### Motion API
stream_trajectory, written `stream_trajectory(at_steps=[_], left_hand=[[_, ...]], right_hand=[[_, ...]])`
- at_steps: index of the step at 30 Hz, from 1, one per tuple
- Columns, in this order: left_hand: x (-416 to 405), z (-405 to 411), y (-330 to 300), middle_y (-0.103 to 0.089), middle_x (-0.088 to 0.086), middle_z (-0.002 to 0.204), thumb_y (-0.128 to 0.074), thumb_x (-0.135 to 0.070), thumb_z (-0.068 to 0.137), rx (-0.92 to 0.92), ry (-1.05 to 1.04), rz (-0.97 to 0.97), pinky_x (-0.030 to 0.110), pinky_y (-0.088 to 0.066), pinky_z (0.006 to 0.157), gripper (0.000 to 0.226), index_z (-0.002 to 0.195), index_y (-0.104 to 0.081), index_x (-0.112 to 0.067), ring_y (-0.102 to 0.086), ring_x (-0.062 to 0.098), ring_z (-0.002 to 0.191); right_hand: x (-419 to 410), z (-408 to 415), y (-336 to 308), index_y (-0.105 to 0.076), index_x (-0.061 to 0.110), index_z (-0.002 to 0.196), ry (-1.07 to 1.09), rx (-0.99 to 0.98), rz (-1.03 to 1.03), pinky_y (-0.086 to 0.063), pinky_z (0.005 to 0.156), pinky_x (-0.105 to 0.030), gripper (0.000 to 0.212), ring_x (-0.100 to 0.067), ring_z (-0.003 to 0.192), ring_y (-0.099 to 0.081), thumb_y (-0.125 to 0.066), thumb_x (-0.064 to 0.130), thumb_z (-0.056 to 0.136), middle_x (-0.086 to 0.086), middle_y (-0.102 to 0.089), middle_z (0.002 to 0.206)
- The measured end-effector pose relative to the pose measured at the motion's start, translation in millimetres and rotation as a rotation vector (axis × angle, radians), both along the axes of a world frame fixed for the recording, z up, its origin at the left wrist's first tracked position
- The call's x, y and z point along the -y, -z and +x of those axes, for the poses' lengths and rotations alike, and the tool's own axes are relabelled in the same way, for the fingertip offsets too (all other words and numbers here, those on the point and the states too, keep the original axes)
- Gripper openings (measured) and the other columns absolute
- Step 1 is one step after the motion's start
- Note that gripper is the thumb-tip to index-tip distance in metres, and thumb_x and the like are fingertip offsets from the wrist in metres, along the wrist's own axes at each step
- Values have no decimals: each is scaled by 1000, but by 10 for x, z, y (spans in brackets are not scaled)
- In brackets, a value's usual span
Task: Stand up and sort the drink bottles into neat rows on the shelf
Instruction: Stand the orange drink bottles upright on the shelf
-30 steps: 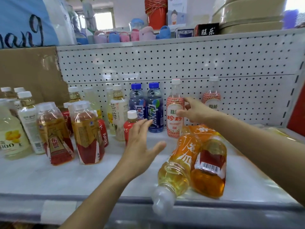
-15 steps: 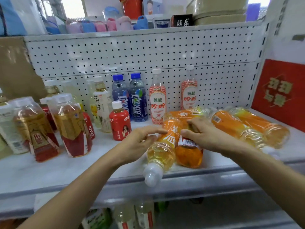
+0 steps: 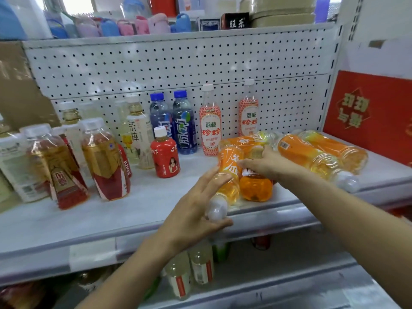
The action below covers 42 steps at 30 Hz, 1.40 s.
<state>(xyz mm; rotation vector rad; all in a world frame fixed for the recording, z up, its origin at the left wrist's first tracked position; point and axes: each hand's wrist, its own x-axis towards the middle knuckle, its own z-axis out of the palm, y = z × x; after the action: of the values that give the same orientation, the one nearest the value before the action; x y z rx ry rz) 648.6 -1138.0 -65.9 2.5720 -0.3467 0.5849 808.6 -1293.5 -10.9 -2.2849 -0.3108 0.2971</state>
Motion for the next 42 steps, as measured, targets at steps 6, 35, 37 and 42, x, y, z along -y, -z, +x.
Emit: stream_trajectory(at_steps=[6,35,37,42], left_hand=[[-35,8,-14,-55,-7,139,-67,-45,81,347,-151,-469,21,-51,97,61,136,-50,-24,-55,5,124],[-623,495,-1140,-52,-7,83,-51,-38,99,365,-295,-509,4,-45,61,27,112,-30,-26,-52,2,69],[-632,490,-1140,-53,-9,87,-51,-39,99,362,-308,-516,0,-42,62,28,111,-29,-27,-53,-1,74],[-648,507,-1144,-57,-6,96,-51,-42,98,339,-308,-513,0,-42,62,40,126,-40,-16,-54,-3,78]], right_hand=[[82,333,281,-46,29,128,14,-27,116,-52,90,-47,114,-27,108,-61,-84,66,28,-2,-64,117],[-654,-492,323,-50,13,133,-161,-422,914,-55,86,-57,58,-37,95,-70,-72,11,79,-18,-70,108],[-687,-498,324,-50,12,132,-172,-472,925,-55,85,-56,55,-38,96,-69,-71,12,80,-20,-69,109],[-731,-504,256,-49,13,129,-159,-503,869,-57,84,-51,61,-36,93,-71,-78,25,77,-18,-70,108]])
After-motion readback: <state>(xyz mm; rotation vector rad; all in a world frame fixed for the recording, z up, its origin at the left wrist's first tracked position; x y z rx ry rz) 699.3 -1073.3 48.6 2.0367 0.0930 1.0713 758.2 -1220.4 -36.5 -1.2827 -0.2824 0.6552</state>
